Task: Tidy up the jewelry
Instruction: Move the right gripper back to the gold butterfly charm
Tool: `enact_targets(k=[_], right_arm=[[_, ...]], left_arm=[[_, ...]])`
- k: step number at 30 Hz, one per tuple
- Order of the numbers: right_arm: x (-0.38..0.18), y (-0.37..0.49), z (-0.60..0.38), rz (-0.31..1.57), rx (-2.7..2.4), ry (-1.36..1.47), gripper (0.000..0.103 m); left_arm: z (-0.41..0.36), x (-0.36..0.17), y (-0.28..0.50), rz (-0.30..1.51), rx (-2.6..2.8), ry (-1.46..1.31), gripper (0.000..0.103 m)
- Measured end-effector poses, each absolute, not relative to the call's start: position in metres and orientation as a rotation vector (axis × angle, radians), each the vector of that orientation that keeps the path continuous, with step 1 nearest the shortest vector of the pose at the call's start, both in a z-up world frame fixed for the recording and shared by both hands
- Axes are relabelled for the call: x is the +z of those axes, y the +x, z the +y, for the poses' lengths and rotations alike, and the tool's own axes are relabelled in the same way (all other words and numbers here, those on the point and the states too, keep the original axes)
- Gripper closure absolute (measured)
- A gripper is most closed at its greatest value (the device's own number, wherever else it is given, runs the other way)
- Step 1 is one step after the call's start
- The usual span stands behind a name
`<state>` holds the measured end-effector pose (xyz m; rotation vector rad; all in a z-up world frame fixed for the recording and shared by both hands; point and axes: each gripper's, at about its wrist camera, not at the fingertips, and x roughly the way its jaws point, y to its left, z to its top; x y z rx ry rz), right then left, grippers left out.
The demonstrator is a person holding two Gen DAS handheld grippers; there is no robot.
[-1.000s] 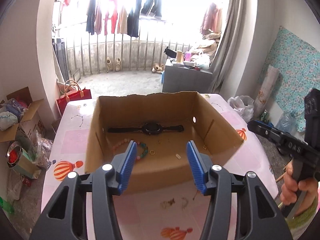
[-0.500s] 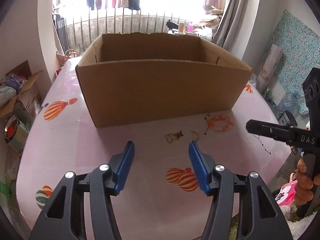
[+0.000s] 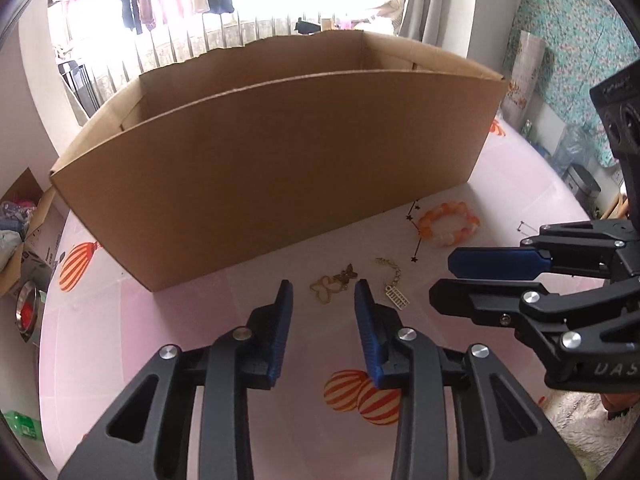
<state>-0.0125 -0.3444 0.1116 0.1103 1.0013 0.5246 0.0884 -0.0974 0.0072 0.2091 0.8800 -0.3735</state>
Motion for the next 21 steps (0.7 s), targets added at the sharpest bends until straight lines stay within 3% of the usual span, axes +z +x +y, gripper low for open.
enact_targets(k=[16, 21], right_arm=[[0.100, 0.005, -0.342, 1.044, 0.519, 0.114, 0.076], [0.096, 0.008, -0.339, 1.044, 0.507, 0.121, 0.076]], left_arm=[[-0.098, -0.006, 0.106, 0.936, -0.400, 0.242, 0.077], [-0.098, -0.007, 0.104, 0.926, -0.422, 0.252, 0.089]])
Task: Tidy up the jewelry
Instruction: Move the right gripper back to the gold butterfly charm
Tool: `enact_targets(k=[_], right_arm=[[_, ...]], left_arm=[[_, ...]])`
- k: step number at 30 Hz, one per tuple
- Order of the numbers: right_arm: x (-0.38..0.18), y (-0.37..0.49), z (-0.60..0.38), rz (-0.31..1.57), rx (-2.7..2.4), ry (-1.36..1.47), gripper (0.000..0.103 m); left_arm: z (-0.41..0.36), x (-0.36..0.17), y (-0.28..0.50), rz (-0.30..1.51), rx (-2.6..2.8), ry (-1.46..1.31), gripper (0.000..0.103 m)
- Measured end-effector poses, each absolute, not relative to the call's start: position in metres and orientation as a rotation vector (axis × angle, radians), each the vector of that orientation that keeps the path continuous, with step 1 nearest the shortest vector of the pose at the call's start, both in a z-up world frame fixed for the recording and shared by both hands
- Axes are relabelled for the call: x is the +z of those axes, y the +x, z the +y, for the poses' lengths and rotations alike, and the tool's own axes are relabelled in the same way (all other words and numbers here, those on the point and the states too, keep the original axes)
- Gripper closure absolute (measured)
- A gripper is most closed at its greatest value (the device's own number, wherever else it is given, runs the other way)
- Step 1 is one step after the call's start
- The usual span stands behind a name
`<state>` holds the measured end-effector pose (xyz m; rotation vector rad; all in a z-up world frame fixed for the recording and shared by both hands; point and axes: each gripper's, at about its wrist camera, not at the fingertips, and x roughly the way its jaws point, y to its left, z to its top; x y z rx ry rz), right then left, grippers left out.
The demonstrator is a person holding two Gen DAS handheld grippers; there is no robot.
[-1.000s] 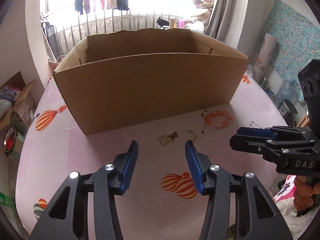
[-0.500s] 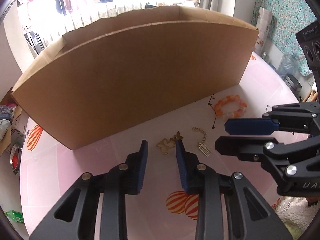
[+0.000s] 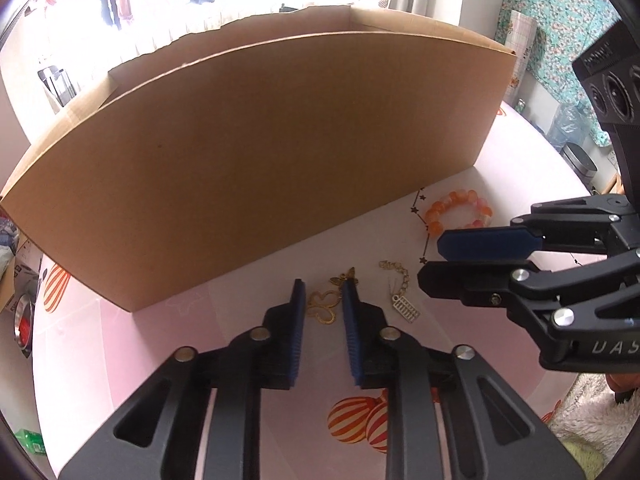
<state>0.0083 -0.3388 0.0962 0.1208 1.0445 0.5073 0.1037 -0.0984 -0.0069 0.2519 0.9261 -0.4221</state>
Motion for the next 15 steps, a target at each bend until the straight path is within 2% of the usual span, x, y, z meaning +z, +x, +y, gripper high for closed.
enact_targets(k=[15], right_arm=[[0.108, -0.004, -0.325, 0.977, 0.507, 0.032, 0.076]], left_arm=[[-0.080, -0.006, 0.094, 0.921, -0.388, 0.205, 0.093]])
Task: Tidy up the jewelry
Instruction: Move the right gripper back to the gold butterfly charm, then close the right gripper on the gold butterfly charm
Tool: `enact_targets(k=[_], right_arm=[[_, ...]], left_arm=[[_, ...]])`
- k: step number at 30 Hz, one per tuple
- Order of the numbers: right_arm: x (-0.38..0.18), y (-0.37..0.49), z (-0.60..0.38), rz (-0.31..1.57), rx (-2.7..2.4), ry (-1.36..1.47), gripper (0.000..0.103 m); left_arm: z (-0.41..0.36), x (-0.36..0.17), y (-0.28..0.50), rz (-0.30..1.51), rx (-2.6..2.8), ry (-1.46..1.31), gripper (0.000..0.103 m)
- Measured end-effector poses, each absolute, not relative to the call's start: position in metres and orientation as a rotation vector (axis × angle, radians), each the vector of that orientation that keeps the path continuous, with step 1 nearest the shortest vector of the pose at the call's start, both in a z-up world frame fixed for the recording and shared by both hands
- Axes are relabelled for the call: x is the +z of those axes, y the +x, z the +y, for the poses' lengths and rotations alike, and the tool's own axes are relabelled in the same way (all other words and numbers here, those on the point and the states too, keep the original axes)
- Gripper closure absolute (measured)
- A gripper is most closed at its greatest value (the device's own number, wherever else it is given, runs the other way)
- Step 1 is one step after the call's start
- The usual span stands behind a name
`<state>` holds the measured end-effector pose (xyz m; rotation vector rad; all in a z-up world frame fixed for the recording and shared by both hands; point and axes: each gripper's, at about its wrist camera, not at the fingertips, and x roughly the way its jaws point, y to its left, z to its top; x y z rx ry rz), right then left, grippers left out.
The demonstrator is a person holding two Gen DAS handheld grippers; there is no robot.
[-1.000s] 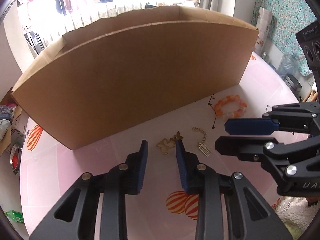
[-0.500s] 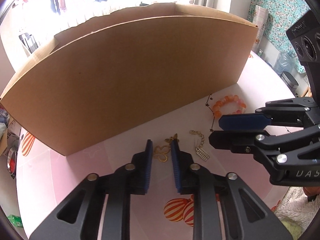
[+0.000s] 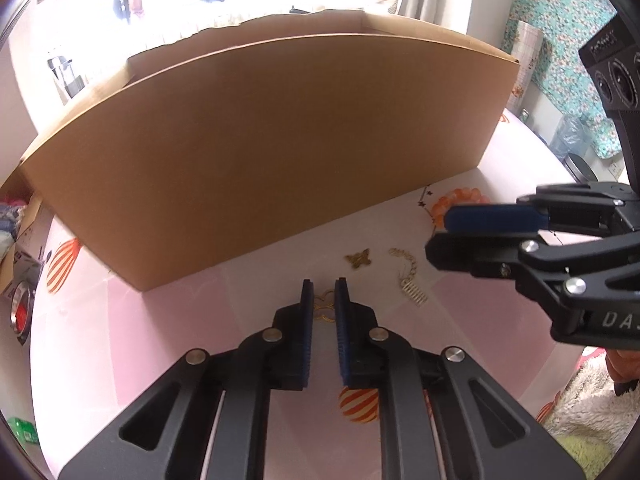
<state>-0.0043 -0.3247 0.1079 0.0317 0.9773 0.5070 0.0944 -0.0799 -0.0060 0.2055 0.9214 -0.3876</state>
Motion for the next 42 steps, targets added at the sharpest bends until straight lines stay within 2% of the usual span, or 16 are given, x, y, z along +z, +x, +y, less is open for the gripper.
enact_targets(k=[17, 26, 42], right_arm=[[0.089, 0.015, -0.279, 1.005, 0.507, -0.118, 0.085], [0.087, 0.016, -0.265, 0.969, 0.472, -0.202, 0.086], [0.079, 0.016, -0.257, 0.957, 0.472, -0.202, 0.093]], left_arm=[[-0.068, -0.010, 0.089, 0.919, -0.338, 0.158, 0.093], [-0.063, -0.010, 0.089, 0.918, -0.346, 0.152, 0.093], [-0.063, -0.009, 0.087, 0.916, -0.348, 0.148, 0.093]])
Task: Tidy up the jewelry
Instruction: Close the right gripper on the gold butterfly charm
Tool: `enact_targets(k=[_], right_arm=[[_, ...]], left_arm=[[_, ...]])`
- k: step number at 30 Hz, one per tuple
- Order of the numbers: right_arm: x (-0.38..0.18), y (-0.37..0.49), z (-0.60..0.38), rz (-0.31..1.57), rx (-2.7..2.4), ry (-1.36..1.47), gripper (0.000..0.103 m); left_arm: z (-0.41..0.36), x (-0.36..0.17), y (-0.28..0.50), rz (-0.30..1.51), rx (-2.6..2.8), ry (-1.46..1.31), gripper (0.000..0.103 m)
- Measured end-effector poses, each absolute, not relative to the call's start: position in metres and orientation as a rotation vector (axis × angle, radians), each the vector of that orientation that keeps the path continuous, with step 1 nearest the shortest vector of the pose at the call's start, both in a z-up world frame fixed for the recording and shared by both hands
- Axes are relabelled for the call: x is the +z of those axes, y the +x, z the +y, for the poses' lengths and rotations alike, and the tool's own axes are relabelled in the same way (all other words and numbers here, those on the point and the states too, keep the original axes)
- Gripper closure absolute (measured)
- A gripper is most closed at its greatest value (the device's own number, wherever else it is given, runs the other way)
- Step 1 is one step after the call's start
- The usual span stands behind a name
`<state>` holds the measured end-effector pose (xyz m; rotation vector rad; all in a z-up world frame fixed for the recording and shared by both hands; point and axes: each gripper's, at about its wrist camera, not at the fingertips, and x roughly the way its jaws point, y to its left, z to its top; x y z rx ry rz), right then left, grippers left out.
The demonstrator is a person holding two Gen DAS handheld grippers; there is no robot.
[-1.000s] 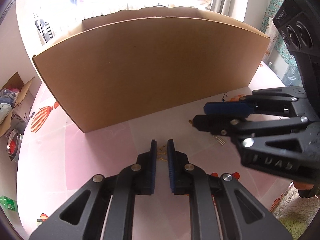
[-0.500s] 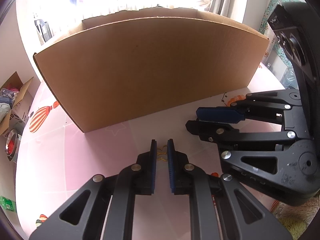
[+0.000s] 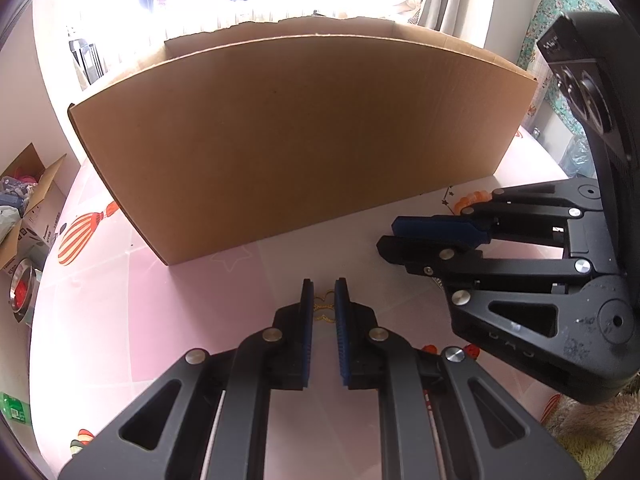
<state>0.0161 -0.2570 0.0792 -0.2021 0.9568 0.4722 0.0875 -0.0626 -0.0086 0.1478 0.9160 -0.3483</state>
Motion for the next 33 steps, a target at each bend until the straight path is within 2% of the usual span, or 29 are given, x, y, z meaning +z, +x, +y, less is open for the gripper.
enact_targets(k=[23, 30, 33], right_arm=[[0.107, -0.007, -0.286, 0.879, 0.465, -0.159, 0.094], [0.107, -0.015, -0.294, 0.880, 0.482, -0.134, 0.094], [0.106, -0.014, -0.297, 0.884, 0.490, -0.128, 0.094]], left_arm=[[-0.064, 0.010, 0.076, 0.851, -0.375, 0.154, 0.093], [-0.070, 0.004, 0.083, 0.906, -0.355, 0.169, 0.093], [-0.072, 0.000, 0.089, 0.928, -0.346, 0.164, 0.084]])
